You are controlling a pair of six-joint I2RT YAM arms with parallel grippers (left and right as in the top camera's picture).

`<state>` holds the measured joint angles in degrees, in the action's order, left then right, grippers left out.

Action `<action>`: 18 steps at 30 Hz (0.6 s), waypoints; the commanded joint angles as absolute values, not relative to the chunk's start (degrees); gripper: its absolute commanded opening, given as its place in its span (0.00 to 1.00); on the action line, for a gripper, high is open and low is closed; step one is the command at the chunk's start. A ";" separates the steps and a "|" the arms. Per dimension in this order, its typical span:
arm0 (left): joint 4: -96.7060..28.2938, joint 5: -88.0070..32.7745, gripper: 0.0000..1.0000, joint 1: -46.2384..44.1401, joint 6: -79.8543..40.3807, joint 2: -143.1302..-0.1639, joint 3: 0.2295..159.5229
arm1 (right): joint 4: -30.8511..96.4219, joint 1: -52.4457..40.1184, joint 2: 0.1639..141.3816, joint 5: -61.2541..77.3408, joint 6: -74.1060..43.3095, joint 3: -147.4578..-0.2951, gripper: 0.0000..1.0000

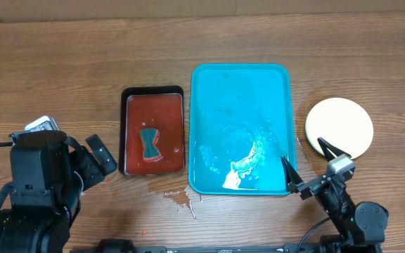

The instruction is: Clean dirty plates on tray and stack at the side

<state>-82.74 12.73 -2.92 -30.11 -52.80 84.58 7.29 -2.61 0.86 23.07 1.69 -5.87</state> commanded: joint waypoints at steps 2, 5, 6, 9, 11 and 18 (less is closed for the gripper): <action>-82.52 13.89 1.00 -3.14 -31.31 -52.86 84.84 | 1.83 -2.57 0.16 22.26 1.89 -2.39 1.00; -82.52 13.89 1.00 -3.14 -31.31 -52.86 84.84 | -0.38 -2.61 0.14 22.79 1.72 -0.47 1.00; -82.52 13.89 1.00 -3.14 -31.31 -52.86 84.84 | -0.36 -2.63 0.14 22.72 1.78 -0.43 1.00; -82.52 13.89 1.00 -3.14 -31.31 -52.86 84.84 | -0.91 -2.66 0.14 21.61 1.78 -0.45 1.00; -82.52 13.89 1.00 -3.14 -31.31 -52.86 84.84 | -0.23 -2.66 0.14 21.67 1.76 -0.45 1.00; -82.52 13.89 1.00 -3.14 -31.31 -52.86 84.84 | 3.07 -2.66 0.27 21.67 1.76 -0.47 1.00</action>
